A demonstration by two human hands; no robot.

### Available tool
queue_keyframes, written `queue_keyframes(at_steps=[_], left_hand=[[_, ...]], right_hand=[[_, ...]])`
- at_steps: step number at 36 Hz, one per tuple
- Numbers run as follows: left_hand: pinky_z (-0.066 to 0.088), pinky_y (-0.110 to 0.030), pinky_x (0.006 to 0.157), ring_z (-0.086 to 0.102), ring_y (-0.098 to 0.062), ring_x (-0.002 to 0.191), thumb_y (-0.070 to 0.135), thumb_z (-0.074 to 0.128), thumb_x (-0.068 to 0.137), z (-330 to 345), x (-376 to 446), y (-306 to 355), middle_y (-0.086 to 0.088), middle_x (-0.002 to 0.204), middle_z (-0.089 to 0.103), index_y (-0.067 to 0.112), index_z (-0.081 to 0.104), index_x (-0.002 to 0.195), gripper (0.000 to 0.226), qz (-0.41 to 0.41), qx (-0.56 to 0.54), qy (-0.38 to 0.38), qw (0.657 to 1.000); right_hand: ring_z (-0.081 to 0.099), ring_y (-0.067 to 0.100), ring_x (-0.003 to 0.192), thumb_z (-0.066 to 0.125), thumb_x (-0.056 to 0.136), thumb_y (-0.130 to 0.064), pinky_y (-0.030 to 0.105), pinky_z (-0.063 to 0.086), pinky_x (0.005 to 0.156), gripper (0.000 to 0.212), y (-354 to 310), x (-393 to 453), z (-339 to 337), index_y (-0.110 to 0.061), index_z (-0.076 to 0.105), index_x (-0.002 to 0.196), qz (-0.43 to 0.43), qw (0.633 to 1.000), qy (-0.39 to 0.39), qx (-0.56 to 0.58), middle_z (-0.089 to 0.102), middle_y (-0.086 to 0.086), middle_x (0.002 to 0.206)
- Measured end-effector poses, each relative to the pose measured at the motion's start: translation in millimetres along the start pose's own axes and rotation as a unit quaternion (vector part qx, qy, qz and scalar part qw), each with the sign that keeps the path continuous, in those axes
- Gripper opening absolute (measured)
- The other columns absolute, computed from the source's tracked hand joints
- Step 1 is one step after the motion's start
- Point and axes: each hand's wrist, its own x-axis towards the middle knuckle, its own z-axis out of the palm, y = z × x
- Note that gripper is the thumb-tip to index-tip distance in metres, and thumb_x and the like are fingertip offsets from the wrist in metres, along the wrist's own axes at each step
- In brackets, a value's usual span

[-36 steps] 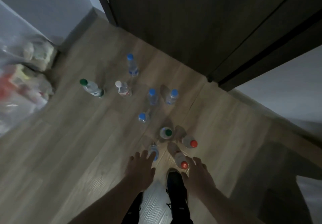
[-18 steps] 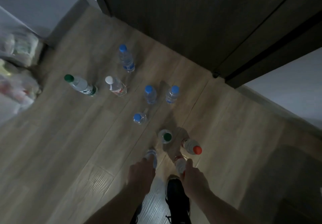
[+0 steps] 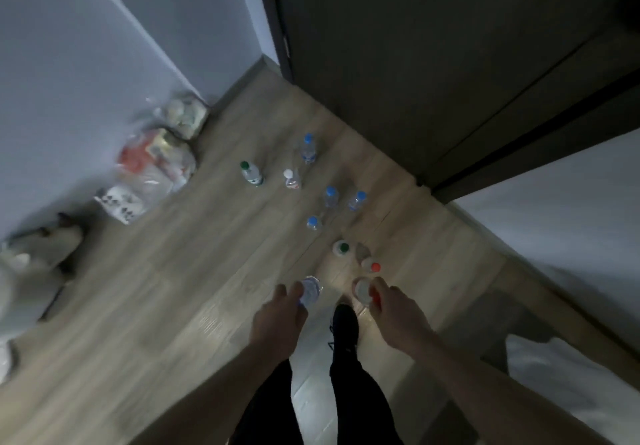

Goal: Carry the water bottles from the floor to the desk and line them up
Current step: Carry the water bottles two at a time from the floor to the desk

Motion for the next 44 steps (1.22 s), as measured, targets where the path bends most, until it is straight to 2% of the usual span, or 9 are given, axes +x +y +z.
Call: queue_keyframes(at_steps=[4, 7, 10, 18, 21, 26, 30, 37, 44], left_hand=[[0.046, -0.036, 0.055, 0.061, -0.032, 0.068, 0.037, 0.049, 0.099, -65.5, -86.9, 17.9, 0.002, 0.097, 0.041, 0.028, 0.044, 0.112, 0.017, -0.013, -0.044, 0.098, 0.994], [0.033, -0.033, 0.055, 0.055, -0.033, 0.061, 0.034, 0.049, 0.100, -103.8, -147.7, 25.0, 0.004, 0.094, 0.035, 0.026, 0.045, 0.109, 0.012, -0.051, -0.065, 0.168, 0.982], [0.037, -0.035, 0.053, 0.060, -0.036, 0.065, 0.036, 0.049, 0.100, -133.2, -198.5, 20.7, 0.002, 0.098, 0.042, 0.026, 0.045, 0.109, 0.014, -0.083, -0.077, 0.230, 0.967], [0.044, -0.035, 0.060, 0.062, -0.025, 0.074, 0.043, 0.049, 0.099, -172.7, -312.7, -31.6, 0.006, 0.103, 0.058, 0.032, 0.045, 0.105, 0.013, -0.156, -0.130, 0.349, 0.915], [0.041, -0.034, 0.061, 0.063, -0.024, 0.077, 0.043, 0.049, 0.099, -176.2, -352.0, -56.5, 0.007, 0.107, 0.059, 0.033, 0.046, 0.108, 0.014, -0.182, -0.139, 0.380, 0.896], [0.054, -0.037, 0.064, 0.065, -0.018, 0.077, 0.045, 0.052, 0.097, -168.0, -426.1, -111.7, 0.009, 0.109, 0.061, 0.034, 0.046, 0.109, 0.018, -0.229, -0.151, 0.420, 0.865], [0.051, -0.033, 0.064, 0.064, -0.017, 0.081, 0.045, 0.054, 0.096, -154.3, -489.3, -161.7, 0.010, 0.113, 0.061, 0.034, 0.047, 0.109, 0.018, -0.264, -0.159, 0.436, 0.846], [0.056, -0.035, 0.069, 0.063, -0.013, 0.080, 0.052, 0.052, 0.094, -125.8, -599.7, -247.4, 0.013, 0.105, 0.063, 0.039, 0.046, 0.104, 0.017, -0.318, -0.153, 0.460, 0.814], [0.056, -0.033, 0.070, 0.061, -0.013, 0.077, 0.050, 0.056, 0.092, -116.1, -701.1, -320.7, 0.014, 0.101, 0.065, 0.037, 0.051, 0.102, 0.016, -0.387, -0.166, 0.491, 0.763]], right_hand=[[0.066, 0.032, 0.099, 0.048, 0.105, -0.030, 0.041, 0.052, 0.083, 0.020, -47.3, -76.6, -55.2, -0.023, 0.054, 0.123, -0.091, 0.995, 0.016, -0.039, 0.055, 0.006, 0.122], [0.062, 0.024, 0.101, 0.053, 0.103, -0.032, 0.035, 0.049, 0.083, 0.017, -80.2, -118.8, -80.8, -0.025, 0.057, 0.118, -0.164, 0.983, 0.043, -0.072, 0.056, 0.001, 0.118], [0.062, 0.023, 0.105, 0.058, 0.099, -0.033, 0.034, 0.049, 0.087, 0.018, -114.3, -147.4, -93.1, -0.026, 0.061, 0.115, -0.216, 0.970, 0.062, -0.091, 0.058, 0.000, 0.115], [0.063, 0.020, 0.108, 0.062, 0.095, -0.040, 0.031, 0.045, 0.087, 0.017, -218.4, -200.0, -82.6, -0.028, 0.062, 0.108, -0.323, 0.928, 0.065, -0.174, 0.066, -0.001, 0.111], [0.064, 0.022, 0.106, 0.061, 0.094, -0.041, 0.033, 0.046, 0.088, 0.018, -261.8, -219.8, -59.0, -0.027, 0.063, 0.106, -0.372, 0.907, 0.061, -0.190, 0.066, 0.000, 0.110], [0.065, 0.022, 0.102, 0.060, 0.093, -0.042, 0.034, 0.048, 0.085, 0.020, -336.0, -270.2, -3.9, -0.027, 0.062, 0.107, -0.433, 0.872, 0.054, -0.221, 0.066, -0.003, 0.108], [0.064, 0.015, 0.091, 0.062, 0.090, -0.040, 0.034, 0.051, 0.081, 0.016, -389.7, -313.8, 41.9, -0.027, 0.060, 0.099, -0.471, 0.857, 0.031, -0.209, 0.066, -0.007, 0.099], [0.062, 0.012, 0.089, 0.063, 0.089, -0.044, 0.039, 0.053, 0.082, 0.010, -470.6, -387.7, 136.9, -0.040, 0.055, 0.094, -0.546, 0.811, -0.012, -0.210, 0.066, -0.010, 0.097], [0.062, 0.007, 0.088, 0.060, 0.091, -0.047, 0.038, 0.054, 0.080, 0.015, -551.7, -461.3, 219.0, -0.035, 0.057, 0.099, -0.602, 0.762, -0.045, -0.233, 0.067, -0.014, 0.095]])
